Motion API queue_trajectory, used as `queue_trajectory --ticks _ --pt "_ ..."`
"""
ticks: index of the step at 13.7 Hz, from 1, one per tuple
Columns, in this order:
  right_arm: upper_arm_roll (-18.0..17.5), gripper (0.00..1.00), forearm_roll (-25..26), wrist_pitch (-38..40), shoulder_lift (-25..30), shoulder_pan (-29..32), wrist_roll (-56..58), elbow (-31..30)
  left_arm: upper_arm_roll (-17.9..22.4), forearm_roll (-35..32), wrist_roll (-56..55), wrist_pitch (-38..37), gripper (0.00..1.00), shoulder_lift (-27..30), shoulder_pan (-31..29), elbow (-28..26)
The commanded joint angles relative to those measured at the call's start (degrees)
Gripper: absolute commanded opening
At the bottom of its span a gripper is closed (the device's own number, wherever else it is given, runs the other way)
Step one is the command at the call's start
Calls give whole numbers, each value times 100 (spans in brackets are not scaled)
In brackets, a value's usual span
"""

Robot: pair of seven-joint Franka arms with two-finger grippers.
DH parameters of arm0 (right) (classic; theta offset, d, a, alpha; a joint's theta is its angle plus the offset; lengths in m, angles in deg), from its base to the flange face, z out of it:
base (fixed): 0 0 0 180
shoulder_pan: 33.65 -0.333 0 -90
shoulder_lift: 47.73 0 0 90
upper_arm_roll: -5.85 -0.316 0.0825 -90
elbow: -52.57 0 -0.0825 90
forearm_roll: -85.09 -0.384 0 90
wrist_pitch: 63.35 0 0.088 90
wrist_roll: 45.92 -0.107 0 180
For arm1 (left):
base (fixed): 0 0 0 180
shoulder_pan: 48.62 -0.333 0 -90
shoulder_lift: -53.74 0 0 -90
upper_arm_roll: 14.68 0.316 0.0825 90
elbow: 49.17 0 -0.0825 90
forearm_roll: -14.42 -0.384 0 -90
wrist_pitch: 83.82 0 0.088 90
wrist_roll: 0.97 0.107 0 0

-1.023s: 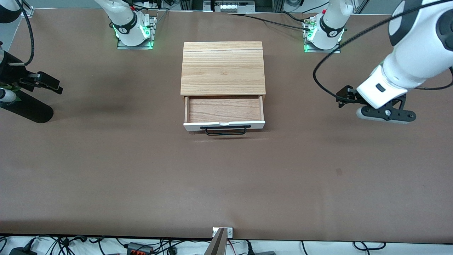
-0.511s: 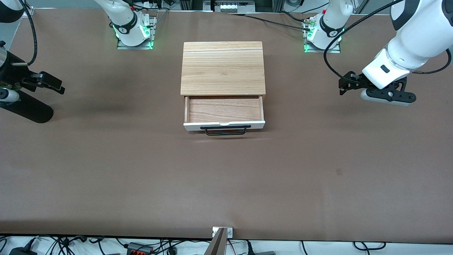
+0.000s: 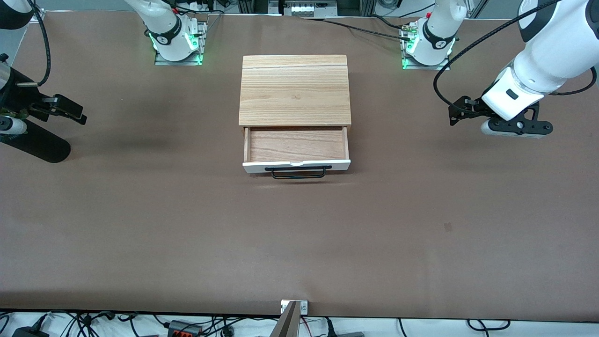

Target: Pull top drawer with both arms simultaneously

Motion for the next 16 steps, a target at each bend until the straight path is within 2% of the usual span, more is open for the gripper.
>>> queue_trajectory --ticks 1,5,16 --pt "-30 100 41 36 -12 -12 -77 63 -7 63 -156 -134 100 -9 -6 216" --pt "-30 100 33 45 -12 -20 -77 63 45 88 -104 -1249 100 -10 -6 717" --pt "-30 100 33 54 -20 -47 -68 63 -16 265 -253 -1127 100 -159 -6 823"
